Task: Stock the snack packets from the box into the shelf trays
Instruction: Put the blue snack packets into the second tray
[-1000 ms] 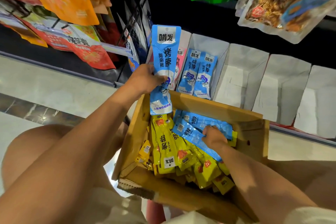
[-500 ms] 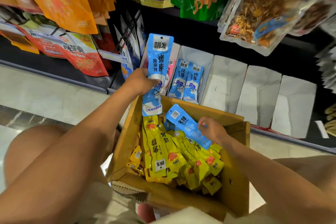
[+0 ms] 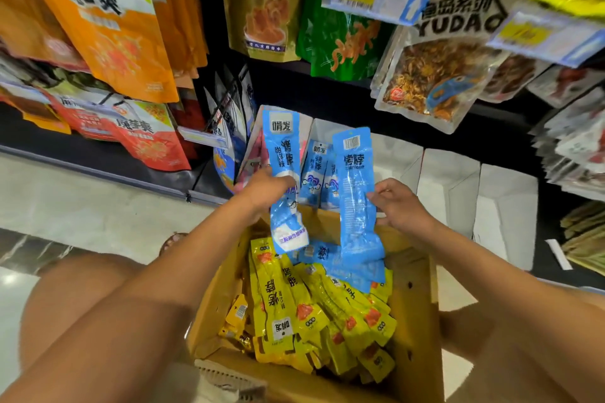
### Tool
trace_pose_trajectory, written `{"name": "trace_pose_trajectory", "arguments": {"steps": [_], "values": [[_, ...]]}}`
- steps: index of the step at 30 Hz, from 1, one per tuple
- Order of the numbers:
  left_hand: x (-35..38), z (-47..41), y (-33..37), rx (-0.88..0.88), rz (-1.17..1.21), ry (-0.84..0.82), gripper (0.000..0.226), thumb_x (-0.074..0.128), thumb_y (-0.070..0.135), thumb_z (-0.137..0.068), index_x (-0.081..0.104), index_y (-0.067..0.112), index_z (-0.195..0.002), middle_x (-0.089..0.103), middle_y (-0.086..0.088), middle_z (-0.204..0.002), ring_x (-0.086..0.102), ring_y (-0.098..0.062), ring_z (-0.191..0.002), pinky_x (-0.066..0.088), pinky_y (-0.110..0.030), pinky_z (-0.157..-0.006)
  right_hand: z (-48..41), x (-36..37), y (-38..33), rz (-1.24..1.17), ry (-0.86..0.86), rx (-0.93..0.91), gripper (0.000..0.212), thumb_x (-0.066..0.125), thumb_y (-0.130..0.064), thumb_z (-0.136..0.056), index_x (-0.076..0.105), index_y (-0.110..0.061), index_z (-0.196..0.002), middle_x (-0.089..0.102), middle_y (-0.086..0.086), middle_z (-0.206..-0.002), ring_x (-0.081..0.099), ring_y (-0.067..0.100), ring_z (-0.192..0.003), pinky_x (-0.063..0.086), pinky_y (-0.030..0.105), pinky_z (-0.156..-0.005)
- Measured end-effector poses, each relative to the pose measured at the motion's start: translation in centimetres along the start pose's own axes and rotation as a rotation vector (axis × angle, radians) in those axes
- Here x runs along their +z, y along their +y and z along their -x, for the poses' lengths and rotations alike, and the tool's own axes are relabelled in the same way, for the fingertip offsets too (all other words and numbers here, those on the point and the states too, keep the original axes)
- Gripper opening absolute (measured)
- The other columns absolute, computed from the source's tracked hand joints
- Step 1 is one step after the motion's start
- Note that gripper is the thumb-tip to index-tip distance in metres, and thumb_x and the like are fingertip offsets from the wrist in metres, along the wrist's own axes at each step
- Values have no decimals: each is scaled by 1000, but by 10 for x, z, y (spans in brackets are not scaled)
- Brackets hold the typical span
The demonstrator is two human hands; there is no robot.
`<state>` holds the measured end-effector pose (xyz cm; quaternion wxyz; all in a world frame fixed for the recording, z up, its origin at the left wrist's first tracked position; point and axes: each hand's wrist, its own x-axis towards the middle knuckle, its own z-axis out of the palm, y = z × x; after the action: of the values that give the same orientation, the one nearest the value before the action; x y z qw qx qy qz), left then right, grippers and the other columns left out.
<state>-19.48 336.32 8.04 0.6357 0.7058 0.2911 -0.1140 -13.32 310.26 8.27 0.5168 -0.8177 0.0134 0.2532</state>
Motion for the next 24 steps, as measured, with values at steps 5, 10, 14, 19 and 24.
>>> {"name": "trace_pose_trajectory", "arguments": {"steps": [5, 10, 14, 19, 24], "values": [[29, -5, -19, -105, 178, -59, 23, 61, 13, -99, 64, 14, -122, 75, -15, -115, 71, -39, -106, 55, -61, -97, 7, 9, -16, -91, 51, -6, 11, 59, -18, -101, 54, -10, -96, 70, 8, -99, 69, 22, -93, 60, 48, -77], [48, -9, -14, -53, 313, -132, 24, 52, 11, -107, 60, 13, -129, 72, -13, -123, 69, -35, -113, 53, -59, -102, 0, 41, -11, -114, 44, -79, 8, 66, -19, -96, 58, -19, -94, 69, 5, -96, 69, 28, -94, 58, 42, -67], [55, -9, -5, -52, 421, -221, 35, 56, 34, -106, 61, 16, -136, 73, -9, -125, 70, -30, -115, 54, -56, -102, -6, 46, -6, -48, 53, -206, 13, 74, -28, -90, 67, -29, -100, 71, -7, -95, 68, 7, -90, 56, 29, -76], [57, -13, -9, 9, 423, -283, 37, 68, 30, -99, 64, 12, -131, 74, -13, -123, 70, -33, -116, 52, -55, -105, -5, 50, -8, 14, 14, -286, 16, 69, -24, -95, 71, -33, -108, 73, -17, -104, 65, -4, -98, 52, 18, -85], [52, -21, -11, 21, 377, -156, 24, 64, 17, -102, 67, 14, -126, 77, -6, -117, 73, -29, -108, 54, -56, -102, -12, 42, -9, -83, 10, -231, 25, 67, -19, -95, 69, -40, -109, 71, -5, -109, 70, 11, -95, 62, 40, -81]]}}
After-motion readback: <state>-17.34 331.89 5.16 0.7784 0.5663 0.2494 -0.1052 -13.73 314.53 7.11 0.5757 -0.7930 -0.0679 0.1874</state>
